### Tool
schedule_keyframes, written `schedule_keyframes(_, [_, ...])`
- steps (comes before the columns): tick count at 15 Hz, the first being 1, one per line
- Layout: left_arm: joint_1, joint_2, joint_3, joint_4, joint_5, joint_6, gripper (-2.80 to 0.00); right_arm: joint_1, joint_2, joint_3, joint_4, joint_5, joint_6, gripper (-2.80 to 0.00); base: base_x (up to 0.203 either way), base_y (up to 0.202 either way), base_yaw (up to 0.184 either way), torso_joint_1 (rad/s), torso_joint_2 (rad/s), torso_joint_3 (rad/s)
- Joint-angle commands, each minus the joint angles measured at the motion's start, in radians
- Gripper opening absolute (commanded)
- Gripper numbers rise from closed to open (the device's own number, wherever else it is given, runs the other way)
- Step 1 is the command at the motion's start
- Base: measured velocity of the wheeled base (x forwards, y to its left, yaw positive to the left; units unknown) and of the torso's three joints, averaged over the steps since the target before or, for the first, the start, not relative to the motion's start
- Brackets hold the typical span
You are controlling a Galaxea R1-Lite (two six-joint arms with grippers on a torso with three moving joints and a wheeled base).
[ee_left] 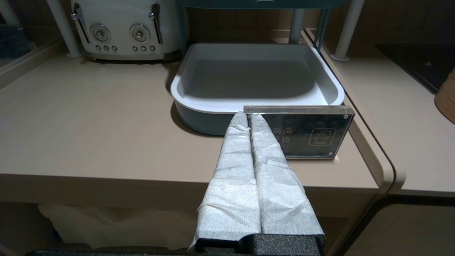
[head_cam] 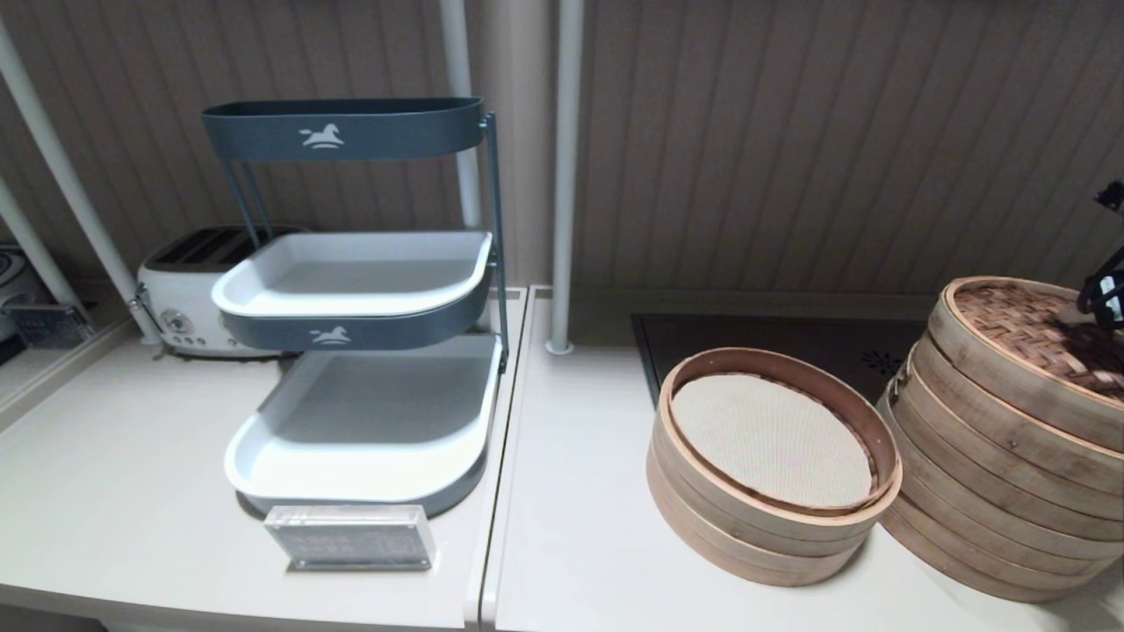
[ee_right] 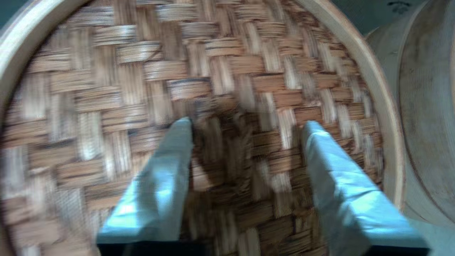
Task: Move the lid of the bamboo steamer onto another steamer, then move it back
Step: Put the steamer, then pick up the steamer
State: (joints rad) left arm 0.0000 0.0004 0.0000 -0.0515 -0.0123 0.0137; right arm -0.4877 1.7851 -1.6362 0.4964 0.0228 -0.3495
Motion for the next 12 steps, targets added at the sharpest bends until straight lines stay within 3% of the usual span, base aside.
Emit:
schedule_keyframes(1, [0.0, -0.002, 0.028, -0.001, 0.0, -0.001, -2.8, -0.001, -0.01, -0.004, 0.002, 0.011, 0.001, 0.0, 0.0, 0.0, 0.0, 0.0, 0.0, 0.0])
schedule_keyframes(4, [0.0, -0.002, 0.028, -0.001, 0.0, -0.001, -2.8, -0.003, -0.06, -0.003, 0.003, 0.068, 0.013, 0.0, 0.0, 0.0, 0.0, 0.0, 0.0, 0.0])
schedule_keyframes(8, [0.0, -0.002, 0.028, -0.001, 0.0, -0.001, -2.8, 0.001, -0.178, 0.017, 0.014, 0.206, 0.035, 0.0, 0.0, 0.0, 0.0, 0.0, 0.0, 0.0])
schedule_keyframes(10, [0.0, -0.002, 0.028, -0.001, 0.0, -0.001, -2.8, 0.01, -0.233, 0.052, 0.011, 0.219, 0.036, 0.0, 0.0, 0.0, 0.0, 0.0, 0.0, 0.0])
schedule_keyframes(11, [0.0, -0.002, 0.028, -0.001, 0.0, -0.001, -2.8, 0.011, -0.26, 0.072, 0.008, 0.226, 0.037, -2.8, 0.0, 0.0, 0.0, 0.0, 0.0, 0.0])
schedule_keyframes(12, [0.0, -0.002, 0.028, -0.001, 0.0, -0.001, -2.8, 0.013, -0.286, 0.085, 0.011, 0.239, 0.037, -2.8, 0.0, 0.0, 0.0, 0.0, 0.0, 0.0])
